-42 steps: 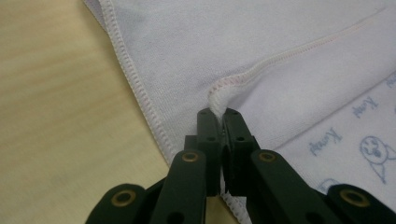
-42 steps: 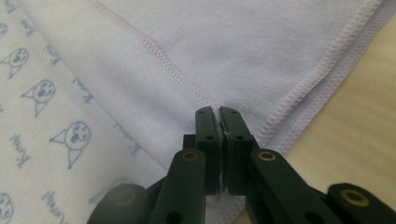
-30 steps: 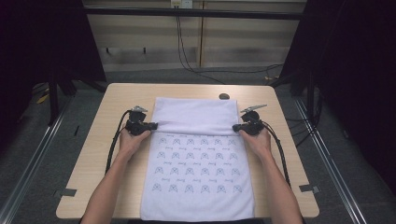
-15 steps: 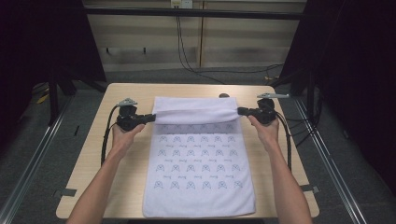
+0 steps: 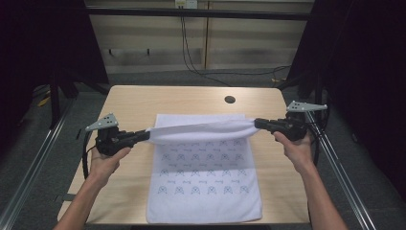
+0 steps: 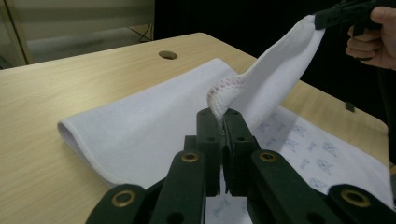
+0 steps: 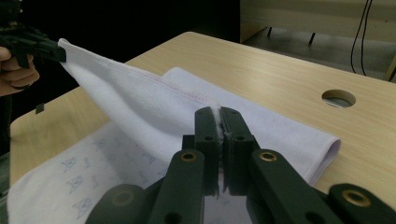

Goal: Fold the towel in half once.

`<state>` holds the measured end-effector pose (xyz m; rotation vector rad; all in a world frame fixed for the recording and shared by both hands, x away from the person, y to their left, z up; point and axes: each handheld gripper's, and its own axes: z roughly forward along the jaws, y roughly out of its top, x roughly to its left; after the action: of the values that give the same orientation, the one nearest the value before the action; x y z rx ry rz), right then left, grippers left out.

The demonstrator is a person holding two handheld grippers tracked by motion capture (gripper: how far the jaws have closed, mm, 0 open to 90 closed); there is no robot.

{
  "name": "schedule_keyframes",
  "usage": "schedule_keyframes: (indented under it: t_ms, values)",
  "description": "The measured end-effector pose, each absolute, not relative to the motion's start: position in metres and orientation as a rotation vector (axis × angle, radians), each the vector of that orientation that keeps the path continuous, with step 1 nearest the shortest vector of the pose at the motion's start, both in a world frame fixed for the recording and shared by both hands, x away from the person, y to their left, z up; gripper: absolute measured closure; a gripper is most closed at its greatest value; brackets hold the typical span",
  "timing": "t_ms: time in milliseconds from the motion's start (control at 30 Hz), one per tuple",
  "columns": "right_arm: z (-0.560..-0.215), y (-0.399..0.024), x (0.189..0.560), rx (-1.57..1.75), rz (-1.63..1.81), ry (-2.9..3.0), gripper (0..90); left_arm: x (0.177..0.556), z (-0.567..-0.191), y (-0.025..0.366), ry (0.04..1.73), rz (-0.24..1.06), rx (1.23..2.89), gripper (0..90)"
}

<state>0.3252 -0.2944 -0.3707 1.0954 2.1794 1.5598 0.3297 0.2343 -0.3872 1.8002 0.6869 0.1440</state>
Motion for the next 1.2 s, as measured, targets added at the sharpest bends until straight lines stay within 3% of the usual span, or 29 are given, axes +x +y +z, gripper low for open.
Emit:
schedule_keyframes:
  t_ms: [133, 233, 500, 667, 933, 1100, 1200]
  values:
    - [-0.347, -0.299, 0.295, 1.018, 1.613, 2.158, 86.6, 0.306, -0.366, 0.237, 0.623, 0.17, 1.797, 87.2]
    - [-0.35, -0.296, 0.27, 0.989, 1.586, 2.208, 86.6, 0.289, -0.378, 0.236, 0.643, 0.163, 1.87, 87.1]
    - [-0.435, -0.29, 0.216, 1.098, 1.448, 2.451, 85.7, 0.252, -0.453, 0.231, 0.665, 0.037, 2.035, 86.1]
    - [-0.471, -0.292, 0.2, 1.147, 1.311, 2.573, 81.1, 0.237, -0.474, 0.228, 0.638, 0.007, 2.175, 83.8]
    - [-0.468, -0.295, 0.174, 1.113, 1.325, 2.623, 81.0, 0.22, -0.482, 0.231, 0.596, -0.068, 2.251, 78.1]
    - [-0.464, -0.293, 0.166, 1.097, 1.356, 2.582, 75.9, 0.214, -0.472, 0.239, 0.541, -0.138, 2.137, 72.2]
    - [-0.46, -0.29, 0.176, 1.099, 1.36, 2.535, 73.4, 0.222, -0.462, 0.238, 0.554, -0.084, 2.098, 66.9]
